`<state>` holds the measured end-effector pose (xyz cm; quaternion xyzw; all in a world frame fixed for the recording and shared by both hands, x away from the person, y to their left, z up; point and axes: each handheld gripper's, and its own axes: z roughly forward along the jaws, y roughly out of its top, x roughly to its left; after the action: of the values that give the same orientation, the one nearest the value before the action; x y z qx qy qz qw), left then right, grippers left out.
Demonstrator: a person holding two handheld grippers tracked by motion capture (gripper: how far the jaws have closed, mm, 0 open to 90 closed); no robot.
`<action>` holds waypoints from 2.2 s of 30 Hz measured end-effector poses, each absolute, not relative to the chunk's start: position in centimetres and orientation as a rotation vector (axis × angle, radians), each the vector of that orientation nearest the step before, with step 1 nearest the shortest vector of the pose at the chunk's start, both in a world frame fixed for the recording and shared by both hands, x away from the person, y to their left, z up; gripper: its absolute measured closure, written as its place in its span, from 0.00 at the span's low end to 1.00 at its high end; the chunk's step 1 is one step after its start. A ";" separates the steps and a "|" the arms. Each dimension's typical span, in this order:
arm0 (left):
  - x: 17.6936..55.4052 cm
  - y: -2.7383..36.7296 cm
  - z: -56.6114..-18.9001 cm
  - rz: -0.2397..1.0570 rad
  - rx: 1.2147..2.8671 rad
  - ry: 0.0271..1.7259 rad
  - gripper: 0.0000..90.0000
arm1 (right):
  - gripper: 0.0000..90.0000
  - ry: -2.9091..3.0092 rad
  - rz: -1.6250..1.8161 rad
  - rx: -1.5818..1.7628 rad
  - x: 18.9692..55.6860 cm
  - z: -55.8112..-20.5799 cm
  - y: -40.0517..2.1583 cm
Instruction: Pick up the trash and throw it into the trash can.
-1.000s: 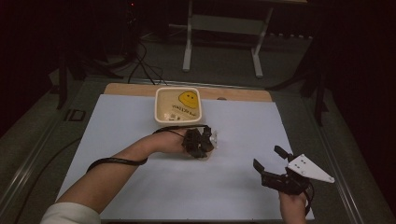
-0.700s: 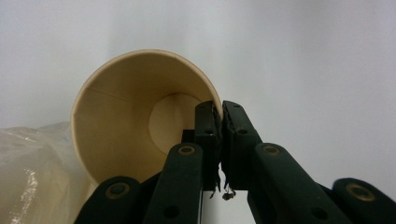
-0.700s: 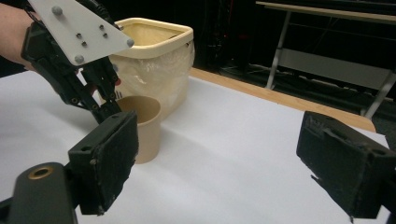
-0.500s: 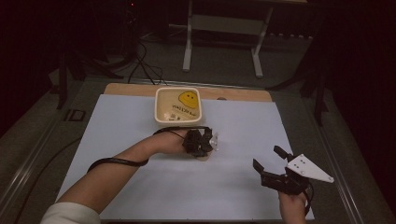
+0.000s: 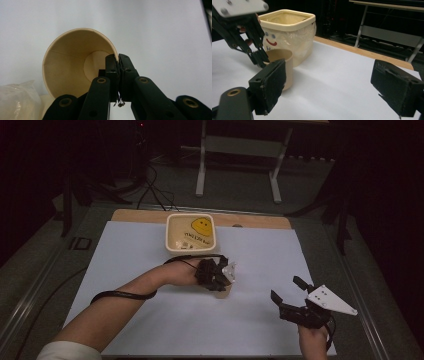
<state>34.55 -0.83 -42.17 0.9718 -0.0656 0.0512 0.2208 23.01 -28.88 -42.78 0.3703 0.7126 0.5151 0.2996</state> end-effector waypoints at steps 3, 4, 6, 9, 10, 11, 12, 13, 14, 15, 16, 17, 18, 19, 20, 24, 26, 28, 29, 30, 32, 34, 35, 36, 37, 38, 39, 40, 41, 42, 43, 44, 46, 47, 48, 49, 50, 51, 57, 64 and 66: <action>34.4 -0.6 -41.7 0.135 2.674 -0.186 0.99 | 0.14 1.891 1.369 0.984 23.0 -42.8 -28.9; 34.2 -0.4 -41.1 0.115 2.657 -0.197 0.99 | 0.14 1.889 1.369 0.983 23.0 -42.8 -28.9; 34.0 -0.2 -40.5 0.100 2.646 -0.206 0.99 | 0.14 1.889 1.369 0.984 23.0 -42.8 -28.9; 33.8 -0.1 -39.6 0.093 2.631 -0.210 0.99 | 0.14 1.888 1.370 0.985 23.0 -42.8 -29.0; 33.8 -0.1 -39.4 0.096 2.632 -0.213 0.99 | 0.14 1.885 1.370 0.984 23.0 -42.8 -28.9; 33.8 -0.1 -39.4 0.096 2.632 -0.213 0.99 | 0.14 1.885 1.370 0.984 23.0 -42.8 -28.9; 33.6 0.0 -39.0 0.096 2.628 -0.225 0.99 | 0.14 1.885 1.371 0.984 23.0 -42.7 -28.9; 33.5 0.0 -38.8 0.091 2.623 -0.224 0.99 | 0.14 1.886 1.369 0.985 23.0 -42.7 -28.9; 33.4 0.0 -38.6 0.095 2.623 -0.227 0.99 | 0.14 1.886 1.369 0.985 23.0 -42.7 -28.9; 33.3 0.1 -38.4 0.101 2.625 -0.230 0.99 | 0.14 1.885 1.370 0.985 23.0 -42.7 -28.9; 33.1 0.2 -37.9 0.114 2.617 -0.237 0.99 | 0.14 1.885 1.370 0.985 23.0 -42.7 -29.0; 33.1 0.2 -37.9 0.114 2.617 -0.237 0.99 | 0.14 1.885 1.370 0.985 23.0 -42.7 -29.0; 33.0 0.3 -37.5 0.103 2.617 -0.241 0.99 | 0.14 1.886 1.371 0.988 23.0 -42.7 -28.9; 32.9 0.3 -37.4 0.107 2.612 -0.239 0.99 | 0.14 1.884 1.373 0.985 23.0 -42.7 -29.0; 32.9 0.4 -37.1 0.114 2.616 -0.239 0.99 | 0.14 1.886 1.372 0.984 23.0 -42.7 -28.9; 32.8 1.0 -36.0 0.113 2.596 -0.241 0.99 | 0.14 1.887 1.373 0.985 23.0 -42.7 -28.9; 32.9 1.3 -35.6 0.112 2.587 -0.229 0.99 | 0.14 1.888 1.377 0.986 23.0 -42.7 -28.8; 32.9 1.7 -35.1 0.123 2.587 -0.221 0.99 | 0.14 1.888 1.374 0.987 23.0 -42.7 -28.8; 32.9 1.9 -34.9 0.124 2.590 -0.217 0.99 | 0.14 1.889 1.377 0.988 23.0 -42.7 -28.8; 32.9 2.1 -34.7 0.136 2.585 -0.213 0.99 | 0.14 1.889 1.373 0.985 23.0 -42.7 -28.8; 32.9 2.5 -34.2 0.150 2.588 -0.210 0.99 | 0.14 1.888 1.376 0.988 23.0 -42.8 -28.8; 32.9 2.9 -33.8 0.148 2.587 -0.202 0.99 | 0.14 1.888 1.377 0.985 23.1 -42.8 -28.7; 32.9 3.1 -33.5 0.166 2.589 -0.200 0.99 | 0.14 1.888 1.377 0.985 23.1 -42.8 -28.7; 33.0 3.4 -33.3 0.159 2.589 -0.184 0.99 | 0.14 1.888 1.378 0.986 23.0 -42.8 -28.7; 33.0 3.5 -33.2 0.167 2.590 -0.182 0.99 | 0.14 1.888 1.379 0.985 23.1 -42.8 -28.7; 33.0 3.8 -32.9 0.178 2.592 -0.176 0.99 | 0.14 1.889 1.379 0.984 23.1 -42.8 -28.7; 33.1 4.0 -32.8 0.174 2.593 -0.165 0.99 | 0.14 1.888 1.377 0.982 23.1 -42.8 -28.7; 33.1 4.2 -32.5 0.186 2.594 -0.158 0.99 | 0.14 1.889 1.376 0.982 23.1 -42.8 -28.7; 33.2 4.5 -32.4 0.185 2.592 -0.149 0.99 | 0.14 1.890 1.376 0.982 23.1 -42.8 -28.6; 33.3 4.7 -32.2 0.182 2.596 -0.145 0.99 | 0.14 1.890 1.376 0.982 23.1 -42.8 -28.6; 33.3 4.9 -32.0 0.195 2.594 -0.137 0.99 | 0.14 1.892 1.380 0.982 23.1 -42.8 -28.5; 33.4 5.1 -31.9 0.194 2.598 -0.129 0.99 | 0.14 1.892 1.380 0.982 23.1 -42.8 -28.5; 33.5 5.5 -31.6 0.208 2.598 -0.115 0.99 | 0.14 1.893 1.379 0.981 23.1 -42.8 -28.5; 33.7 5.8 -31.4 0.211 2.597 -0.107 0.99 | 0.14 1.897 1.373 0.979 23.2 -42.8 -28.5; 33.8 6.0 -31.3 0.218 2.595 -0.099 0.99 | 0.14 1.897 1.369 0.974 23.2 -42.8 -28.4; 33.9 6.2 -31.2 0.215 2.597 -0.085 0.99 | 0.14 1.898 1.371 0.974 23.2 -42.8 -28.4; 34.0 6.4 -31.1 0.228 2.596 -0.081 0.99 | 0.14 1.900 1.372 0.976 23.2 -42.8 -28.4; 34.2 6.6 -31.0 0.228 2.596 -0.072 0.99 | 0.14 1.900 1.371 0.975 23.2 -42.8 -28.4; 34.9 7.5 -30.2 0.244 2.586 -0.026 0.99 | 0.14 1.900 1.372 0.976 23.2 -42.8 -28.4; 35.8 8.2 -28.8 0.294 2.601 0.011 0.99 | 0.14 1.902 1.370 0.974 23.2 -42.8 -28.4; 36.1 8.3 -28.4 0.314 2.605 0.021 0.99 | 0.14 1.900 1.369 0.975 23.2 -42.8 -28.4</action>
<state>36.05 8.31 -28.38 0.9597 0.0079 0.1158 0.2558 23.21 -28.43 -42.85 0.3669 0.7151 0.5150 0.2979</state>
